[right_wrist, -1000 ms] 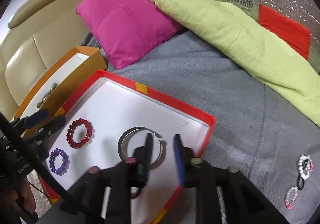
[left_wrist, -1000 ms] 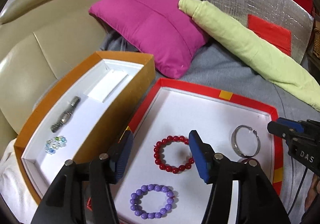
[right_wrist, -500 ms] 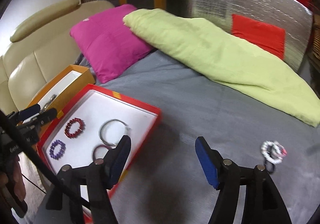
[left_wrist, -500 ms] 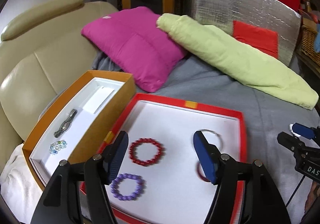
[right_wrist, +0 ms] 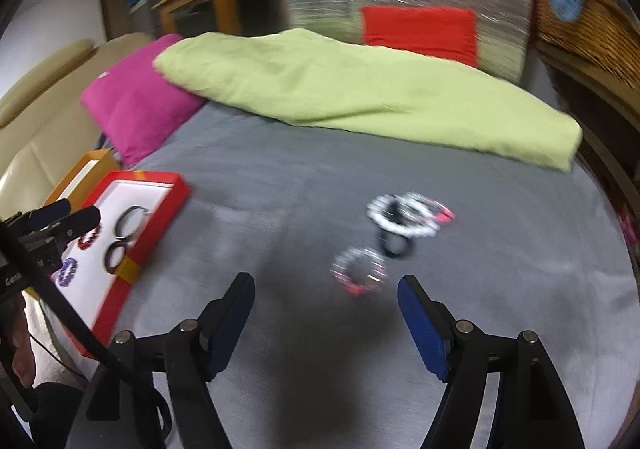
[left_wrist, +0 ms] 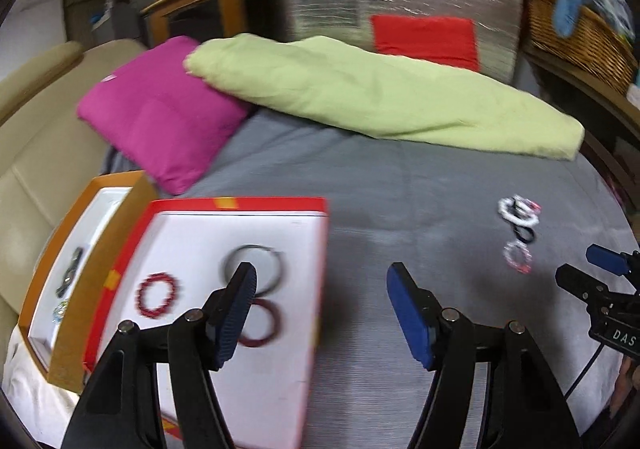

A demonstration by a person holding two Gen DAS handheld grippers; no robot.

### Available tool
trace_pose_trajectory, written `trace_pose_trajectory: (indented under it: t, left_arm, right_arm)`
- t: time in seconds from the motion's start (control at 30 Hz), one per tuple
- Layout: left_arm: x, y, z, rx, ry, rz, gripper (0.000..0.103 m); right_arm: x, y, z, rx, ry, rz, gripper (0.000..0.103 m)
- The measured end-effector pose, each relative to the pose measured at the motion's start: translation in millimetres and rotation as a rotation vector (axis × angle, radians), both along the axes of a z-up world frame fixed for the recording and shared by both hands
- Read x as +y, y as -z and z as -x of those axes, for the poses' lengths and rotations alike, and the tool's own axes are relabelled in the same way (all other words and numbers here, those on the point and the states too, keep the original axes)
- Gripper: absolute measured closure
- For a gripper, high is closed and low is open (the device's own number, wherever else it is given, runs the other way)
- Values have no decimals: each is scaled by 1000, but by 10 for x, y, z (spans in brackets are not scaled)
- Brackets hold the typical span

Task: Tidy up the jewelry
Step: 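Move both open tools back toward the white and pink bracelets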

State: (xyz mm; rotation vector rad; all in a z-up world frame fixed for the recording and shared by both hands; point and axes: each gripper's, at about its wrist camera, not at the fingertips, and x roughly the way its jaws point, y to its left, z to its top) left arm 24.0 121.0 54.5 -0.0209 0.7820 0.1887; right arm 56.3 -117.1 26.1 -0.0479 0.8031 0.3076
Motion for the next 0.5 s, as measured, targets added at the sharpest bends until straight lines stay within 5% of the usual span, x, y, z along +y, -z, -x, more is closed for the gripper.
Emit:
trace_pose_trajectory:
  t: [0.3,0.5]
  left_arm:
    - [-593,443,-144,76,101,-10,34]
    - [-802,625,-230,95,148,2,34]
  right_arm:
    - [-925,309,-30,45,177,-74,26]
    - [-1147,400,-145,59,238,-148,26]
